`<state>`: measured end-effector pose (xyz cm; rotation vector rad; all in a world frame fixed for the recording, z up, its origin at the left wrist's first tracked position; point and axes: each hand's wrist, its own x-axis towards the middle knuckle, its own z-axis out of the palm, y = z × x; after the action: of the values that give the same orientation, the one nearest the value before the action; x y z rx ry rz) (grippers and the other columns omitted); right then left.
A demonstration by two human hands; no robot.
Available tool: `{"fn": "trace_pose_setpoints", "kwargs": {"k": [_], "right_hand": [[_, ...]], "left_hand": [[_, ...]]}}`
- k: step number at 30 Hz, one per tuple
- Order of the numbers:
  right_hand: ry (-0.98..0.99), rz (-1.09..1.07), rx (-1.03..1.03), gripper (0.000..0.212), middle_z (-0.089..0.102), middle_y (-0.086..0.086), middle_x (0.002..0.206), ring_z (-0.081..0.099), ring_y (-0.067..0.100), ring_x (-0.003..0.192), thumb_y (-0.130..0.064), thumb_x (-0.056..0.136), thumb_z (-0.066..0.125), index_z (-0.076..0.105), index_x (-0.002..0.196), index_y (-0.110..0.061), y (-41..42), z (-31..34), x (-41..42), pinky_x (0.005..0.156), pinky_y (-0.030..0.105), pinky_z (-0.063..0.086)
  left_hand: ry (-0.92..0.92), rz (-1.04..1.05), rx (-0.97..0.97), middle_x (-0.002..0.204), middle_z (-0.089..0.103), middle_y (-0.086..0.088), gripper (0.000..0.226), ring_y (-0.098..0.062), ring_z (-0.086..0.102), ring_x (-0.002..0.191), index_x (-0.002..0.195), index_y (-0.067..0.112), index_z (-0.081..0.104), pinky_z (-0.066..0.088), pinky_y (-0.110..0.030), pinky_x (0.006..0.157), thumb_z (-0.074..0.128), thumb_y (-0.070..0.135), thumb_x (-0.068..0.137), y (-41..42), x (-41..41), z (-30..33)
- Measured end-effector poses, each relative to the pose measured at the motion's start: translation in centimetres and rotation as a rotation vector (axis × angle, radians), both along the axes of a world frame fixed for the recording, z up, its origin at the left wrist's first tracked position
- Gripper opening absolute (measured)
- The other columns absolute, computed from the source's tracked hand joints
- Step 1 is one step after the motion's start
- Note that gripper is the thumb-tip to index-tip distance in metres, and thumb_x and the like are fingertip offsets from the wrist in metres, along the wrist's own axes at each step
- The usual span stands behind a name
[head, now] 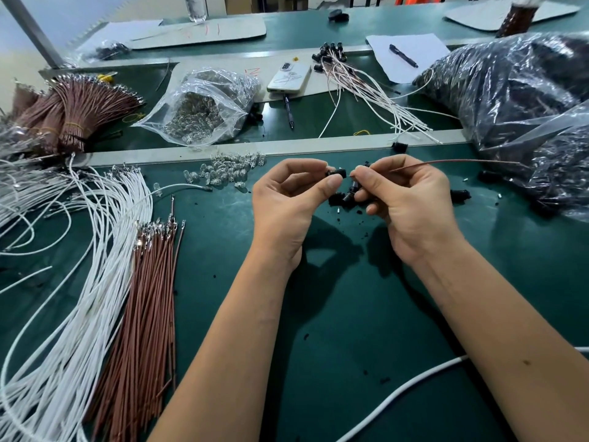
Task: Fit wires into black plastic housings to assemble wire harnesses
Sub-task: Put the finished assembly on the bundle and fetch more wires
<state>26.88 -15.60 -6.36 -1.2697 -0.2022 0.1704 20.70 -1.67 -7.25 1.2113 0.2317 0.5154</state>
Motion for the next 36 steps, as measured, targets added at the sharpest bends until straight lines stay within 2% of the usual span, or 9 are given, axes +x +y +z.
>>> {"fn": "trace_pose_setpoints", "kwargs": {"k": [12,17,22,27,32,36], "right_hand": [[-0.051,-0.070,0.009,0.022,0.072,0.005,0.067,0.068,0.015,0.054,-0.003,0.081,0.086,0.065,0.079,-0.012,0.01,-0.18,0.21,0.044,0.020,0.046],[-0.091,-0.082,-0.083,0.022,0.074,0.005,0.068,0.068,0.016,0.053,-0.005,0.081,0.086,0.065,0.082,-0.010,0.20,-0.51,-0.02,0.043,0.021,0.047],[0.004,-0.047,0.050,0.021,0.070,0.009,0.067,0.064,0.014,0.051,-0.002,0.081,0.084,0.065,0.080,-0.010,0.18,-0.27,0.13,0.042,0.019,0.044],[-0.046,-0.074,-0.042,0.022,0.074,0.007,0.070,0.064,0.014,0.050,-0.004,0.082,0.085,0.065,0.081,-0.011,0.21,-0.57,0.13,0.042,0.020,0.044],[-0.021,-0.087,0.026,0.021,0.071,0.006,0.066,0.061,0.013,0.048,-0.004,0.082,0.085,0.065,0.080,-0.010,0.22,-0.48,0.11,0.040,0.020,0.042],[-0.067,-0.092,-0.094,0.023,0.071,0.003,0.064,0.060,0.012,0.046,-0.005,0.082,0.086,0.064,0.080,-0.010,0.27,-0.80,0.08,0.040,0.021,0.042]], "left_hand": [[0.075,-0.061,-0.065,0.080,0.075,-0.007,0.016,-0.012,0.069,0.072,0.086,0.006,0.071,0.053,-0.020,0.069,0.079,-0.005,0.078,-0.58,-0.09,0.26],[0.090,-0.042,-0.136,0.075,0.072,-0.002,0.017,-0.010,0.067,0.069,0.083,0.009,0.071,0.053,-0.020,0.069,0.079,-0.005,0.078,-0.48,-0.01,0.30],[0.078,-0.043,-0.075,0.079,0.075,-0.006,0.017,-0.012,0.069,0.072,0.082,0.009,0.072,0.054,-0.020,0.070,0.080,-0.005,0.078,-0.54,-0.12,0.27],[0.075,-0.032,-0.078,0.079,0.074,-0.007,0.016,-0.013,0.068,0.072,0.084,0.007,0.071,0.054,-0.020,0.070,0.079,-0.006,0.078,-0.48,-0.04,0.22],[0.072,-0.056,-0.067,0.081,0.074,-0.008,0.016,-0.014,0.069,0.073,0.085,0.005,0.070,0.055,-0.022,0.073,0.078,-0.007,0.079,-0.56,-0.01,0.14],[0.070,-0.044,-0.057,0.082,0.074,-0.009,0.017,-0.014,0.069,0.075,0.086,0.006,0.071,0.054,-0.021,0.073,0.079,-0.007,0.078,-0.36,-0.04,0.09]]}}
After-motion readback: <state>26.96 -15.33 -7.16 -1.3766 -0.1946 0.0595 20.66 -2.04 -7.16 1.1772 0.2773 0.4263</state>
